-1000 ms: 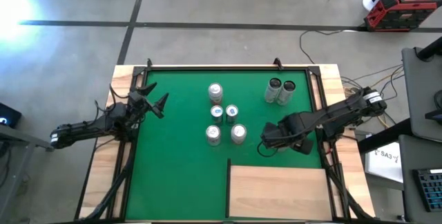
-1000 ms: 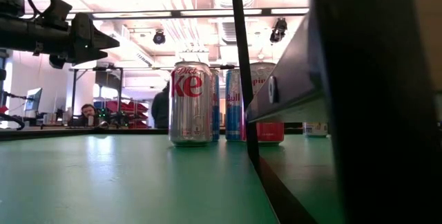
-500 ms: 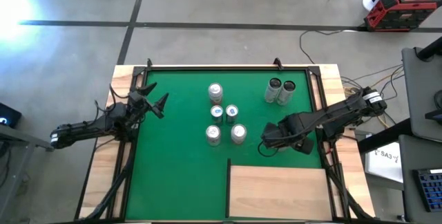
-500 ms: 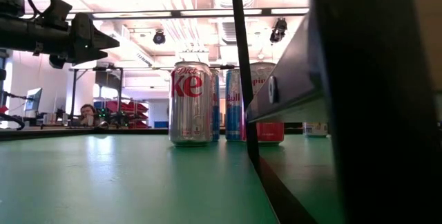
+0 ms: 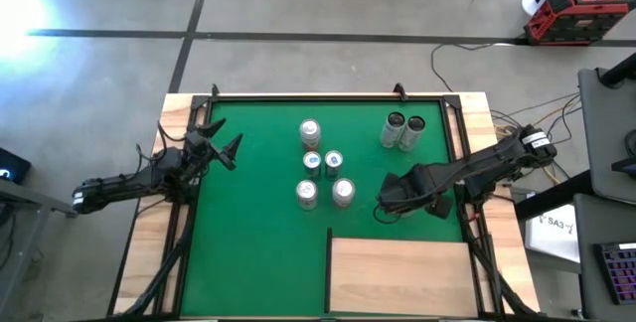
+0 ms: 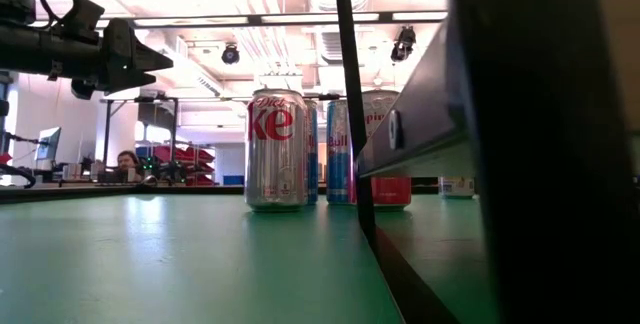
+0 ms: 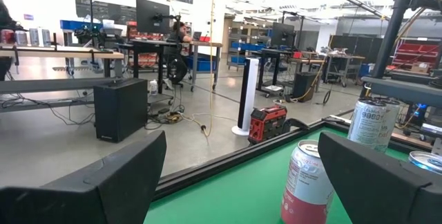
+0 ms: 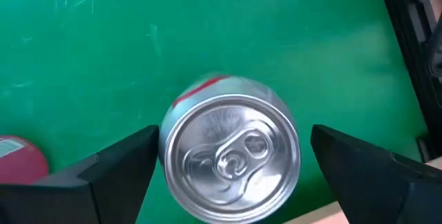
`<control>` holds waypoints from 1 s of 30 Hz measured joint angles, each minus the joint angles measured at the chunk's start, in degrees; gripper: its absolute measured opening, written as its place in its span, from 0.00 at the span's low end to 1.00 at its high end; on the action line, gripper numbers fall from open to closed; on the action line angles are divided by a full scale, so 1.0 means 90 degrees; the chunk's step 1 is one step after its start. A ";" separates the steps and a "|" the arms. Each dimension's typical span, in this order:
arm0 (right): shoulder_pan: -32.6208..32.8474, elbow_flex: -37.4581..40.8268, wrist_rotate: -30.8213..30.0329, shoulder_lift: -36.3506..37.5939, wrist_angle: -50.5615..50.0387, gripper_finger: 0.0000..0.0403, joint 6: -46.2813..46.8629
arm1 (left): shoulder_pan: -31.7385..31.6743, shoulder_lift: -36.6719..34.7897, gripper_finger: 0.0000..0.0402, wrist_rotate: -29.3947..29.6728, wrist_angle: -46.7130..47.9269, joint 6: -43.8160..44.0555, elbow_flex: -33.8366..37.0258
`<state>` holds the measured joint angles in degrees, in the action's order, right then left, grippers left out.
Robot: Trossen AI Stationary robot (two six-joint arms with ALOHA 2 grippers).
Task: Place canned beverage on shelf
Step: Put the right red-silver soda can on the shelf
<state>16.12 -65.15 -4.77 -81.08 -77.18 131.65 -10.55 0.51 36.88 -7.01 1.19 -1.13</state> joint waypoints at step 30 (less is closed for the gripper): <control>0.0002 0.0021 -0.0408 0.0000 0.0827 0.73 -0.1760 | 0.0002 -0.0001 0.90 0.0002 0.0000 -0.0002 0.0000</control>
<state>16.14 -64.96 -8.44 -81.08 -69.73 115.81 -10.53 0.51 36.91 -7.01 1.17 -1.13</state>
